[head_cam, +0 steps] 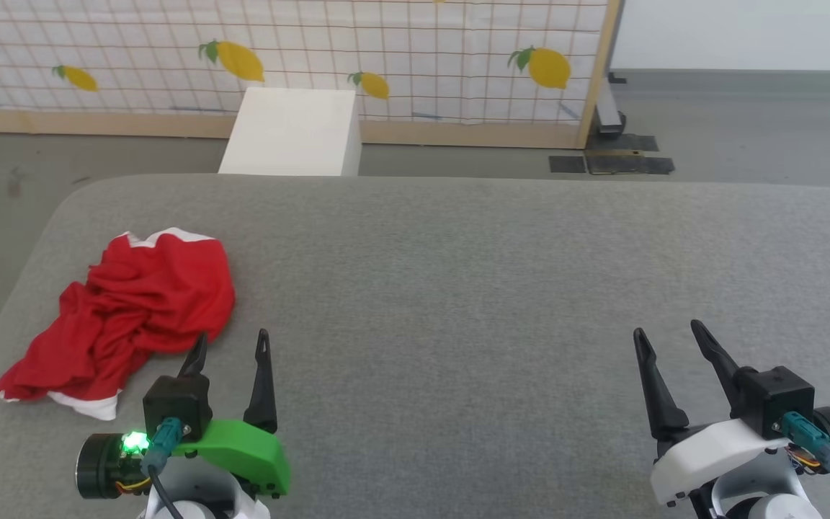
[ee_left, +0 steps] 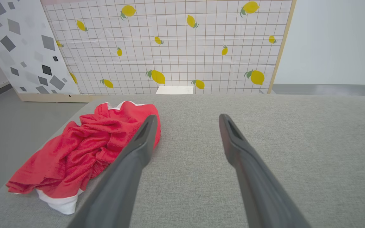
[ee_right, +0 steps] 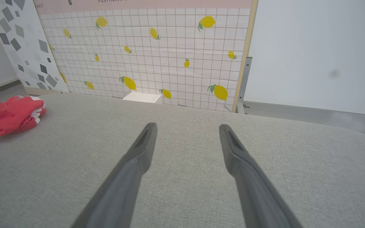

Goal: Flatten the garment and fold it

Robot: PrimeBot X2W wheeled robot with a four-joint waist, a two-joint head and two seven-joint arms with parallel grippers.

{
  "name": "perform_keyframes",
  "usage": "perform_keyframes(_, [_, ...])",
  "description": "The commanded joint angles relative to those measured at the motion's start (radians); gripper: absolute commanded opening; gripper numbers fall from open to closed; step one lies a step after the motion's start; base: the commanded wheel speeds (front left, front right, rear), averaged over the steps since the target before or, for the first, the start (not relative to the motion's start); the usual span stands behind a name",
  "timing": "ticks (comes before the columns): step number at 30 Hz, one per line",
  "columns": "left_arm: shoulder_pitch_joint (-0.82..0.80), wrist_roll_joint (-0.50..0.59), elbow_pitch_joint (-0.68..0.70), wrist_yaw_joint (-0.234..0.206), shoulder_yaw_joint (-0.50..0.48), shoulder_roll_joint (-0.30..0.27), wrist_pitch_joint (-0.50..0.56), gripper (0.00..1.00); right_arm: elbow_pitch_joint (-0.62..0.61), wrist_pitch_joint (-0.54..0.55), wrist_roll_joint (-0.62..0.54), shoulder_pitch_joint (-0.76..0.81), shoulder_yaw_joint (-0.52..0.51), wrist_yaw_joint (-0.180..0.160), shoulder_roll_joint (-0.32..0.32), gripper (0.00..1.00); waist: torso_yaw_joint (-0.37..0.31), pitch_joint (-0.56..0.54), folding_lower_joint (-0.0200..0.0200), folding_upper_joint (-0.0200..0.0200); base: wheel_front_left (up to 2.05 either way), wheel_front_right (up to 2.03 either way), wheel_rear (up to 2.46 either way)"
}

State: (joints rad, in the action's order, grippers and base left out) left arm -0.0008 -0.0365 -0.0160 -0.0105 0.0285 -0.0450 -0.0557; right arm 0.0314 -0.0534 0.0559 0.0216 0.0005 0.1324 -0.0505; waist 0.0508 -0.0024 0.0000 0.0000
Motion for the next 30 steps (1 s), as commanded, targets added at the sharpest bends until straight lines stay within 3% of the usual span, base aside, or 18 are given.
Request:
perform_keyframes(1, [0.015,-0.012,-0.001,-0.007,0.001,-0.003,-0.009,1.0,0.004,-0.011,0.011,0.008,0.002,0.0,0.0,1.0,0.017,0.0,0.0,0.0,0.0,0.0,0.0])
perform_keyframes(30, [0.052,-0.035,0.002,-0.028,0.004,-0.004,-0.069,1.0,0.038,-0.071,0.058,0.026,0.019,-0.001,0.0,1.0,0.235,0.0,0.0,0.0,0.0,0.0,0.0])
